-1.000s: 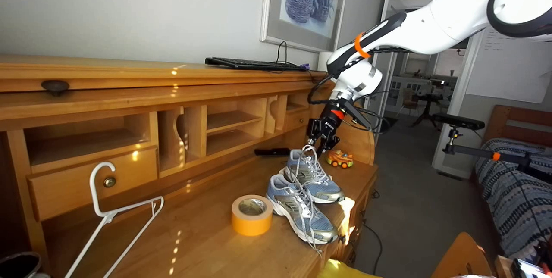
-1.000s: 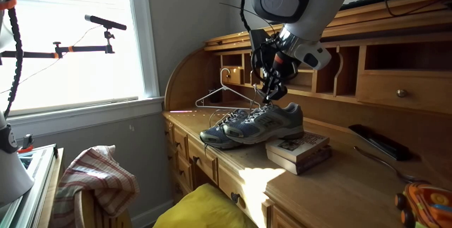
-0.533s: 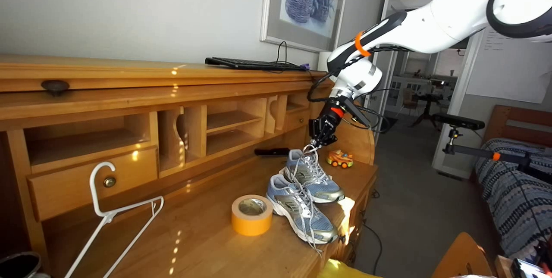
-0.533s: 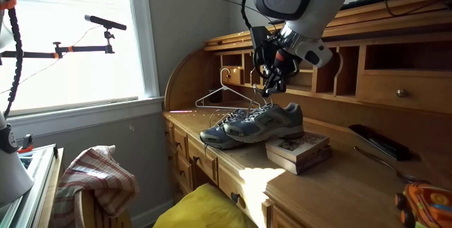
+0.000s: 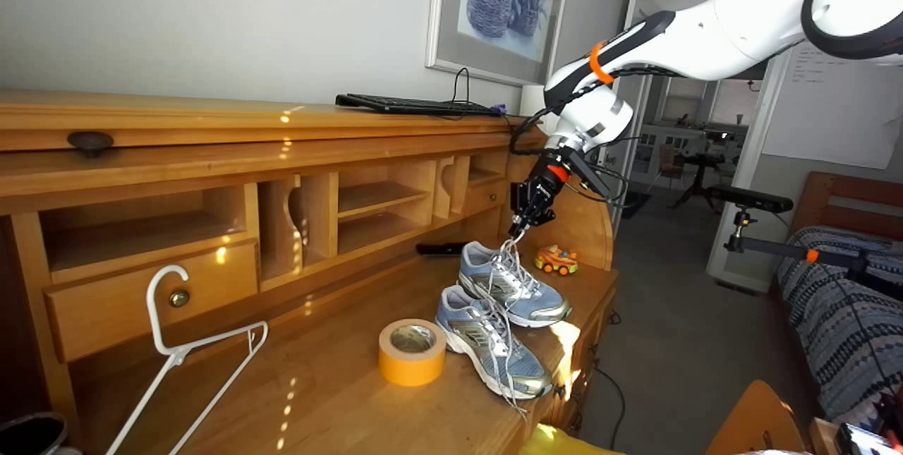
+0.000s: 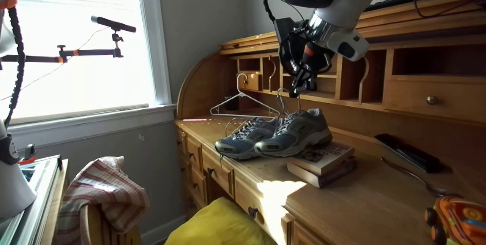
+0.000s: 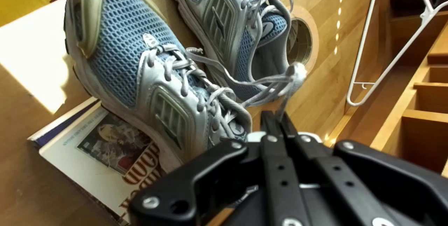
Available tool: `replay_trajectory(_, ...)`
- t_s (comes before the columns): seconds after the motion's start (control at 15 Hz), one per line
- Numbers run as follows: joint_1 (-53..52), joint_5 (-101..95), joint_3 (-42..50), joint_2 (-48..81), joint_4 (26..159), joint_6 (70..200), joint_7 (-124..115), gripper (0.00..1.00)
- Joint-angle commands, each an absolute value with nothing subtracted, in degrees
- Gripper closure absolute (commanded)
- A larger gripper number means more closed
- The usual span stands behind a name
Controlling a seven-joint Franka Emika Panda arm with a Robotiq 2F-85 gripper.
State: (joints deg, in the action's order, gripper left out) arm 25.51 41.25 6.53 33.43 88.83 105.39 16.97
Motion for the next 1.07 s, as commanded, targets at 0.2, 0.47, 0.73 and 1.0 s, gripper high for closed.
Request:
replay_trajectory(0.2,28.27,44.48,7.16,31.04,90.64,105.03,19.29,0.99)
replay_trajectory(0.47,29.63,48.03,7.94,31.74,90.39,106.04,19.38,0.99)
replay_trajectory(0.73,29.66,49.87,8.24,33.48,89.54,106.44,19.15,0.93)
replay_trajectory(1.0,28.88,50.66,7.83,34.2,88.55,106.76,20.38,0.99)
